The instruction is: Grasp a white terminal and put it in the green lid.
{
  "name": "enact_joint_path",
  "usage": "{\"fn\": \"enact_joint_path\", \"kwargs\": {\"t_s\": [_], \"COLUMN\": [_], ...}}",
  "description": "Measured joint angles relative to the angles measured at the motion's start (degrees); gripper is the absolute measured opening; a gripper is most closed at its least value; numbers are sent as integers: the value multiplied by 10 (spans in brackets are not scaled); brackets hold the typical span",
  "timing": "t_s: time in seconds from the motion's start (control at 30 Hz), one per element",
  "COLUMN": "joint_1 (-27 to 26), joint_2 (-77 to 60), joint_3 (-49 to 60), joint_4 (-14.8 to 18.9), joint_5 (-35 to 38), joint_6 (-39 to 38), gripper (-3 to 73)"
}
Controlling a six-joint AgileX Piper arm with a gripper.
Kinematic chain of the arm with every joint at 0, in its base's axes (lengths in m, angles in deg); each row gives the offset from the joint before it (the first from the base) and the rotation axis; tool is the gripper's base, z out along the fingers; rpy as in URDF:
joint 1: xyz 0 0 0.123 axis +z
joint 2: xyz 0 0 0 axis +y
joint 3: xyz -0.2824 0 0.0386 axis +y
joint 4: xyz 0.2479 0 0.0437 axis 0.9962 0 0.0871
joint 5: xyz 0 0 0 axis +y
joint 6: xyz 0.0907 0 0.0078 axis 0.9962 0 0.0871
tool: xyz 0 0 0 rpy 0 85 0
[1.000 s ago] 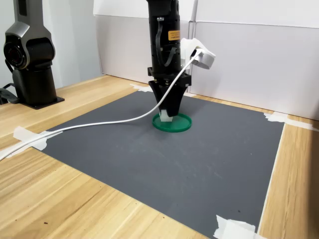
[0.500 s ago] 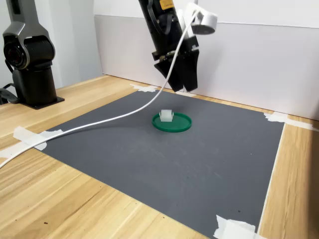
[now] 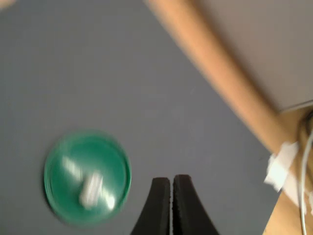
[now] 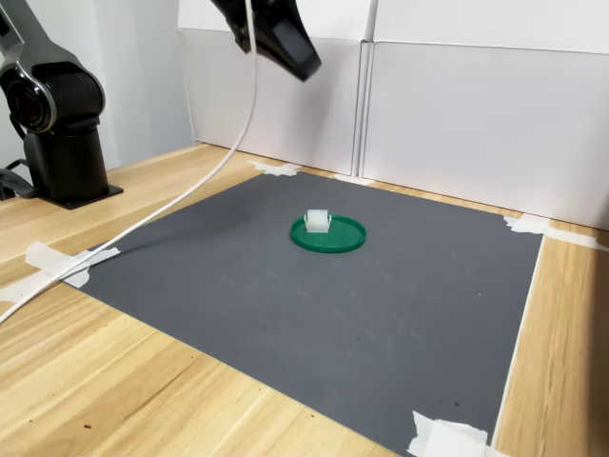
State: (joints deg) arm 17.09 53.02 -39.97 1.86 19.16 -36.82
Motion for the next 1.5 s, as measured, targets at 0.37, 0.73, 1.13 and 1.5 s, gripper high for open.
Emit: {"fn": "enact_joint_path", "kwargs": {"t_s": [0.37, 0.73, 1.13, 1.5], "joint_1": [-24, -154, -190, -190], "joint_2": [-215, -351, -509, -536], "joint_3": [69, 187, 310, 341], "joint_4": [32, 32, 32, 32], "joint_5": [6, 8, 12, 18], "joint_6": [250, 350, 353, 354], "gripper": [-14, -15, -15, -15]}}
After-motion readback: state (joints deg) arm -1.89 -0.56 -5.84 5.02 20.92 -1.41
